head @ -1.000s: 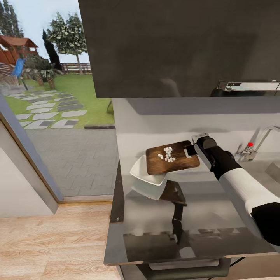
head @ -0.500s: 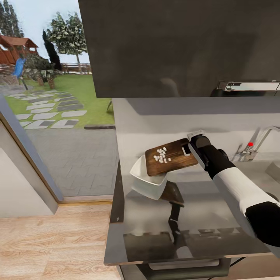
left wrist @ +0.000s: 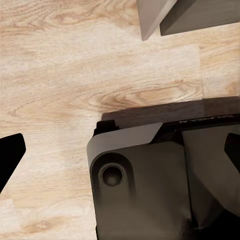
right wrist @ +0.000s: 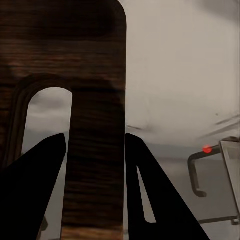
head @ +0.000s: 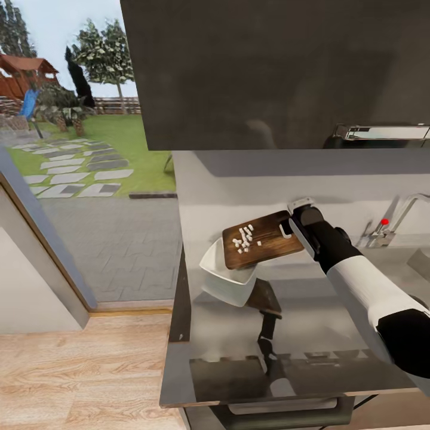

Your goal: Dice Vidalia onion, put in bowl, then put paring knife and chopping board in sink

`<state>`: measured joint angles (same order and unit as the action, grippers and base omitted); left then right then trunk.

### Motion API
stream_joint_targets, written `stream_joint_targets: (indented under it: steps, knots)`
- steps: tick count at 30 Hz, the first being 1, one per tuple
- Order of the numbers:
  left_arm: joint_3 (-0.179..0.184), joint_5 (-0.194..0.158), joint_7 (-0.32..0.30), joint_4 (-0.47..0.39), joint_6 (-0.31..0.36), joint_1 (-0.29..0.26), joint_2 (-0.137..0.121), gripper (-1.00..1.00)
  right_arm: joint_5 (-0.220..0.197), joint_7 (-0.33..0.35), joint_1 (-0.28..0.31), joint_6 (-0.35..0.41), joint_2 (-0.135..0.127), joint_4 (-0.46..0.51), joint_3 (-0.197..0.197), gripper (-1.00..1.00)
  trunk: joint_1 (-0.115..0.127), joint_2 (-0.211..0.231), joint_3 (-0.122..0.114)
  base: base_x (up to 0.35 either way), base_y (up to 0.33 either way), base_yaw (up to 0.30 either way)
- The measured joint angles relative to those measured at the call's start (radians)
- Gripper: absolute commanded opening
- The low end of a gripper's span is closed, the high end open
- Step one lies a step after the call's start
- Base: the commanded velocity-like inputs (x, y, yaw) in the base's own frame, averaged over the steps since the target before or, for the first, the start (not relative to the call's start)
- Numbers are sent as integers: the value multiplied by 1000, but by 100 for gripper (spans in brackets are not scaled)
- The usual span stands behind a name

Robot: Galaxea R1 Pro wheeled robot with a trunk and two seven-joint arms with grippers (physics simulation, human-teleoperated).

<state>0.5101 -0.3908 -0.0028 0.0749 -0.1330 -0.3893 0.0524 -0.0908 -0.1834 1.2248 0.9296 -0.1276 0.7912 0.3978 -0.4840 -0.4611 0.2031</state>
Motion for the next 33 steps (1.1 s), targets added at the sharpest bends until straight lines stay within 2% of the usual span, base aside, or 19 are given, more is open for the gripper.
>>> stream_joint_targets:
  steps: [2, 9, 16, 21, 24, 29, 33]
  knots:
    - [0, 0, 0, 0, 0, 0, 0, 100, -1, -2, 1, 25, 0, 14, 0, -100, 0, 0, 0, 0, 0, 0]
    - [0, 0, 0, 0, -1, 0, 0, 100, 2, -10, 4, 34, 1, 23, 0, -100, 0, 0, 0, 0, 0, 0]
    - [0, 0, 0, 0, 0, 0, 0, 100, 2, -43, 6, 35, 19, 24, 1, -100, 0, 0, 0, 0, 0, 0]
    - [0, 0, 0, 0, 0, 0, 0, 100, 23, -66, 6, 36, 28, 24, 1, -100, 0, 0, 0, 0, 0, 0]
    - [0, 0, 0, 0, 0, 0, 0, 100, 25, -69, 6, 35, 43, 24, 2, -100, 0, 0, 0, 0, 0, 0]
    - [0, 0, 0, 0, 1, 0, 0, 100, 73, -73, 6, 35, 58, 24, 2, -100, 0, 0, 0, 0, 0, 0]
    - [0, 0, 0, 0, 1, 0, 0, 100, 88, -75, 6, 34, 69, 24, 1, -100, 0, 0, 0, 0, 0, 0]
